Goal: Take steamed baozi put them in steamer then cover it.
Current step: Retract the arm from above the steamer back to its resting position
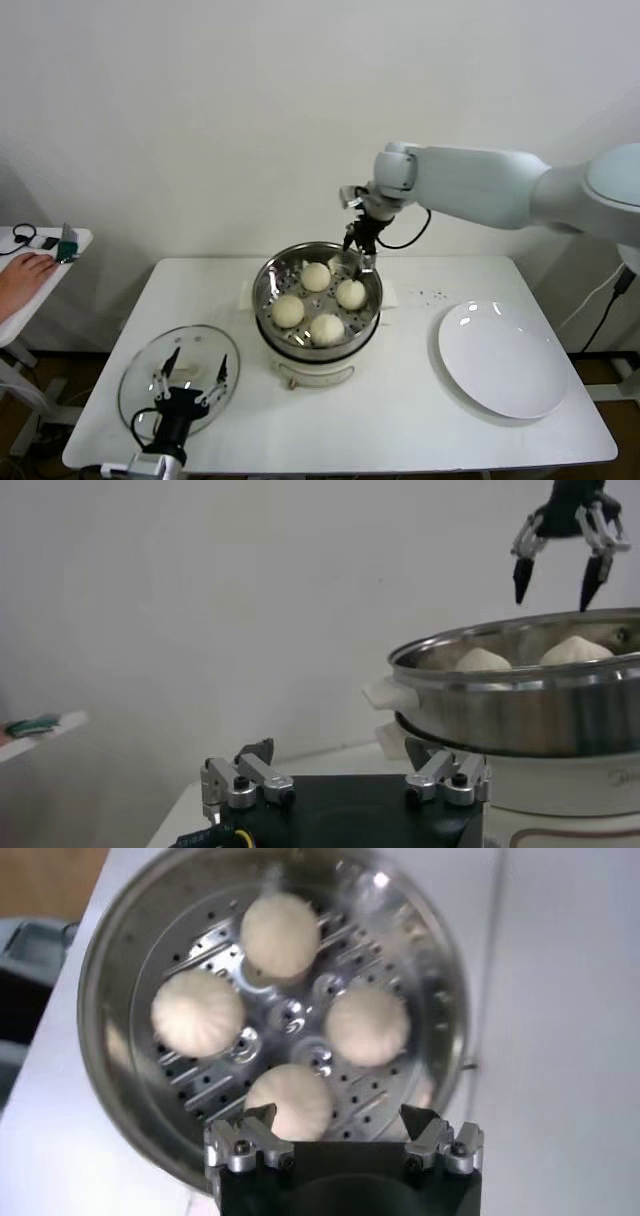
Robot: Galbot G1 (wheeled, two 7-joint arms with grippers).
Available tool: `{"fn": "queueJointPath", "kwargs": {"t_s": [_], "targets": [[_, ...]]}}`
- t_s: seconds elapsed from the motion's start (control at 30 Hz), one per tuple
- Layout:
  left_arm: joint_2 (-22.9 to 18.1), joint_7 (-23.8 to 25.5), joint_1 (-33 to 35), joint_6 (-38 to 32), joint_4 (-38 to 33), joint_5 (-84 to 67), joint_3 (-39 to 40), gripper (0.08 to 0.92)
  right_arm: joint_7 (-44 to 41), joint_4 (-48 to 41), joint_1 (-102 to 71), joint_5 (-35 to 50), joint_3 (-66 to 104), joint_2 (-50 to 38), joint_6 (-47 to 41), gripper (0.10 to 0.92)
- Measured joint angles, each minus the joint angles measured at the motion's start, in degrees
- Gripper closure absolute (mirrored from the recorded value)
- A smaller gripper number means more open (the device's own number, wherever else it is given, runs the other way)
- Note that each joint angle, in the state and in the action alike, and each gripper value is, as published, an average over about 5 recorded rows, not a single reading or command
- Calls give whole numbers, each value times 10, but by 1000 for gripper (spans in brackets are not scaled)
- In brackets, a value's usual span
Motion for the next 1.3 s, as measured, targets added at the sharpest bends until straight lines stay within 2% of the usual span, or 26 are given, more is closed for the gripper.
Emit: {"fn": "queueJointPath", "kwargs": {"t_s": [0.33,0.73,1.0,1.3], "targets": [[-1,3,3,6,1,29,-11,177,169,86,-69,3,112,-151,87,203],[-9,-1,11,29,-10,128,-19,177,345,172,-354,-16,449,-305,162,203],[-15,-15,12,73,-19,217,-18,177,434,227,-602,-38,716,-325,185,203],[-12,-19,9,121,-16,415,-32,177,485,286,-861,-79,984,-273,188,203]]}}
